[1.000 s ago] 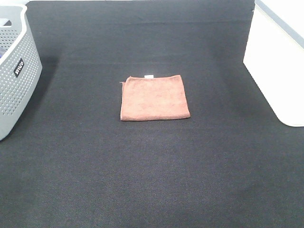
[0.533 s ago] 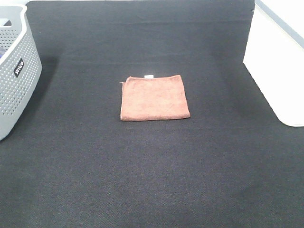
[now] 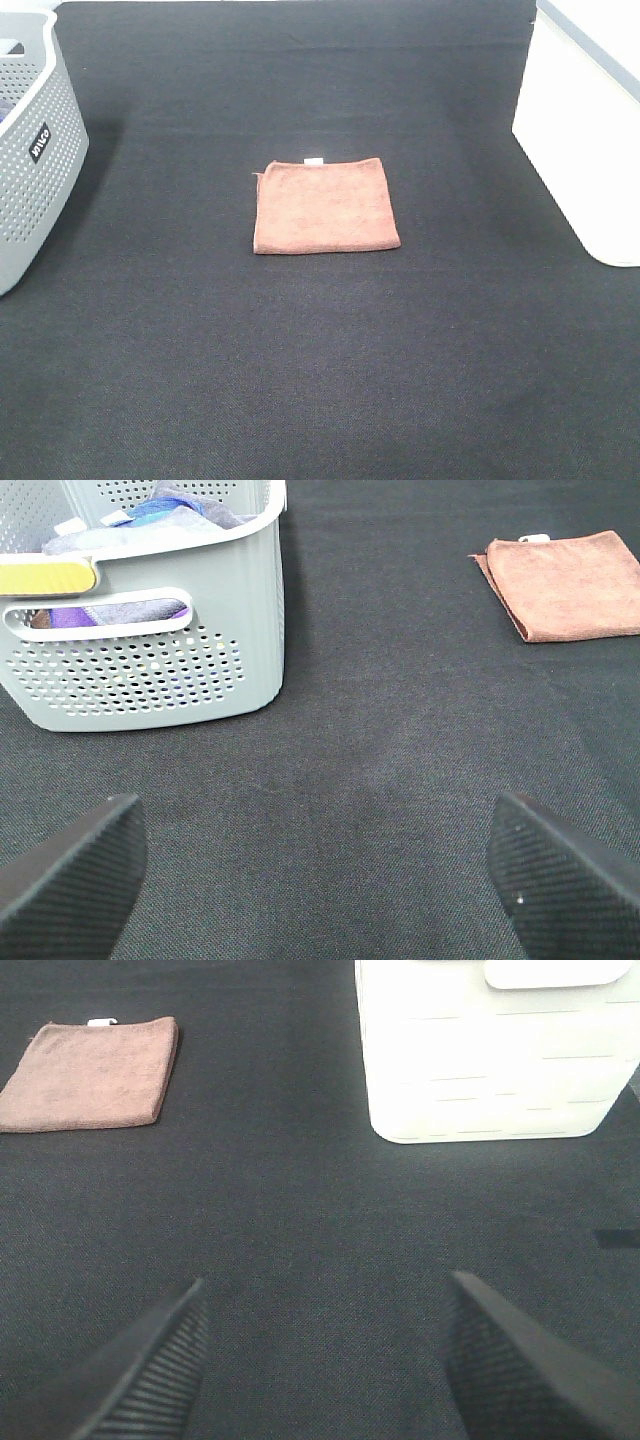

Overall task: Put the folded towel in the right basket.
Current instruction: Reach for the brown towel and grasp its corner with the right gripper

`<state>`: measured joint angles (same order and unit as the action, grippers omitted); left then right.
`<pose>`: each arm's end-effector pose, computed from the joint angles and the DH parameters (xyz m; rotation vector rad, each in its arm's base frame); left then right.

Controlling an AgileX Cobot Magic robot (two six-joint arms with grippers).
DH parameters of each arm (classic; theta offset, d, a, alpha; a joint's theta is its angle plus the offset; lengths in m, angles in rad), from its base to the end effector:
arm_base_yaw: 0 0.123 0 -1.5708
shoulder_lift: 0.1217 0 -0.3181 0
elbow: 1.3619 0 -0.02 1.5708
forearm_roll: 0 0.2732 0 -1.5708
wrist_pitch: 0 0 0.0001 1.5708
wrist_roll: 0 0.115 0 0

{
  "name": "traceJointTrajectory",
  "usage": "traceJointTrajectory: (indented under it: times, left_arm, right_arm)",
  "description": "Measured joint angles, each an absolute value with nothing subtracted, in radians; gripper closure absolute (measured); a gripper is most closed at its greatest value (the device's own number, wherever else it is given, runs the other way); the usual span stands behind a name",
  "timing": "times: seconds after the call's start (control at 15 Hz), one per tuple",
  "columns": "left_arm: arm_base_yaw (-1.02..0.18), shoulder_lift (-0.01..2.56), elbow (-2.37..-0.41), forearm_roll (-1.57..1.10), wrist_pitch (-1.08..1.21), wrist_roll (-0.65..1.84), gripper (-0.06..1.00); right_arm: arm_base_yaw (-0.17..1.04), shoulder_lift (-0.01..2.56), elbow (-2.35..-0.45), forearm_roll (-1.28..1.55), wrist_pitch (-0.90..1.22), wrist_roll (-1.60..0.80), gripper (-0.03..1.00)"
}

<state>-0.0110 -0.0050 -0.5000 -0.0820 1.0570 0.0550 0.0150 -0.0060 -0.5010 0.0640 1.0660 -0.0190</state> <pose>0.0021 -0.0082 0.2778 0.0709 2.0324 -0.0703 0.0014 0.0065 0.2771 -0.0381 2.0414 0.0741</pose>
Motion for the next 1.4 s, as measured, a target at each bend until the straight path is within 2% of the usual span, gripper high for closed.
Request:
traceJointTrajectory:
  times: [1.4]
  left_arm:
    - [-0.011, -0.005, -0.500, -0.082, 1.057, 0.055, 0.07]
  right_arm:
    - [0.015, -0.006, -0.501, 0.064, 1.066, -0.019, 0.34]
